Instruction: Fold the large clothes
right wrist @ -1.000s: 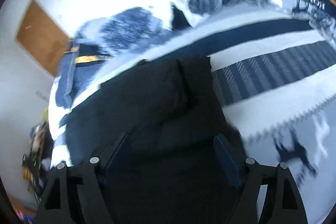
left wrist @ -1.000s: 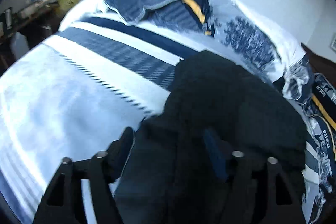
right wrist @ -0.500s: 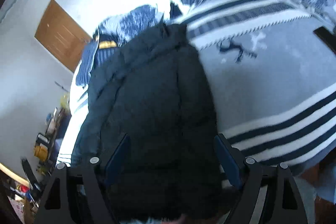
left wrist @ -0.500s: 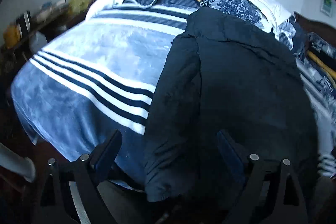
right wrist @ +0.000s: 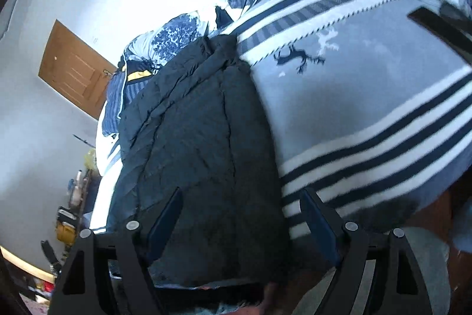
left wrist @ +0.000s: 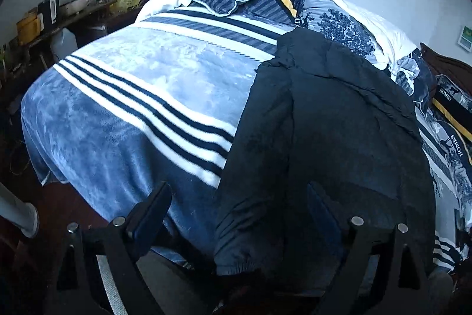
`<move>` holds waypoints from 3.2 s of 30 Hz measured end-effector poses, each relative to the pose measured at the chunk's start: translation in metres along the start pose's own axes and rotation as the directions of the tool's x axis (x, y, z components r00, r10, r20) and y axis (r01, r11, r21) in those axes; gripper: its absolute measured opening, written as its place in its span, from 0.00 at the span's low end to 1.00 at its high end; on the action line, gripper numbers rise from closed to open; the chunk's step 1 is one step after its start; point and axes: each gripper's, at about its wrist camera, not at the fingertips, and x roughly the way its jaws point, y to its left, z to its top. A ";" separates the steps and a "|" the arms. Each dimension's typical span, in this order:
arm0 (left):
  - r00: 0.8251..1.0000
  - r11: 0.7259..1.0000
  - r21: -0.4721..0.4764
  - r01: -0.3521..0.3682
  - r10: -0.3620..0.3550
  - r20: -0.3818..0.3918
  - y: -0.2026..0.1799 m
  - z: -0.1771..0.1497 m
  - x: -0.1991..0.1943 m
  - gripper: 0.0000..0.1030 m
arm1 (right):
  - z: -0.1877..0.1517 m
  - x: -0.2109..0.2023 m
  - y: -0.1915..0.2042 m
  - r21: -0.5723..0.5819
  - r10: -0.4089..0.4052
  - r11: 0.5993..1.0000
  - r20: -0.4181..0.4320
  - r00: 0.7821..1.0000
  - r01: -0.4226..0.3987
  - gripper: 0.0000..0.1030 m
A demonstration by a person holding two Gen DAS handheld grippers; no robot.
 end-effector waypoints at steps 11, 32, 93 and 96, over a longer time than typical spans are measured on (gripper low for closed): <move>0.988 0.970 -0.213 0.118 -0.136 -0.071 0.053 -0.012 -0.003 0.89 | -0.015 0.002 0.004 0.005 -0.036 0.999 -0.030 0.999 0.036 0.82; 0.943 1.000 -0.009 0.024 -0.026 -0.332 -0.018 -0.023 0.079 0.81 | -0.015 0.100 0.022 -0.237 -0.213 0.961 -0.308 0.927 0.141 0.48; 0.889 0.890 -0.042 0.454 -0.455 -0.043 -0.064 0.158 -0.090 0.03 | 0.091 -0.090 0.107 -0.190 0.347 0.925 0.066 0.936 -0.330 0.01; 0.889 0.890 -0.022 0.456 -0.456 -0.034 -0.090 0.200 -0.058 0.03 | 0.142 -0.057 0.119 -0.209 0.324 0.930 0.070 0.944 -0.303 0.01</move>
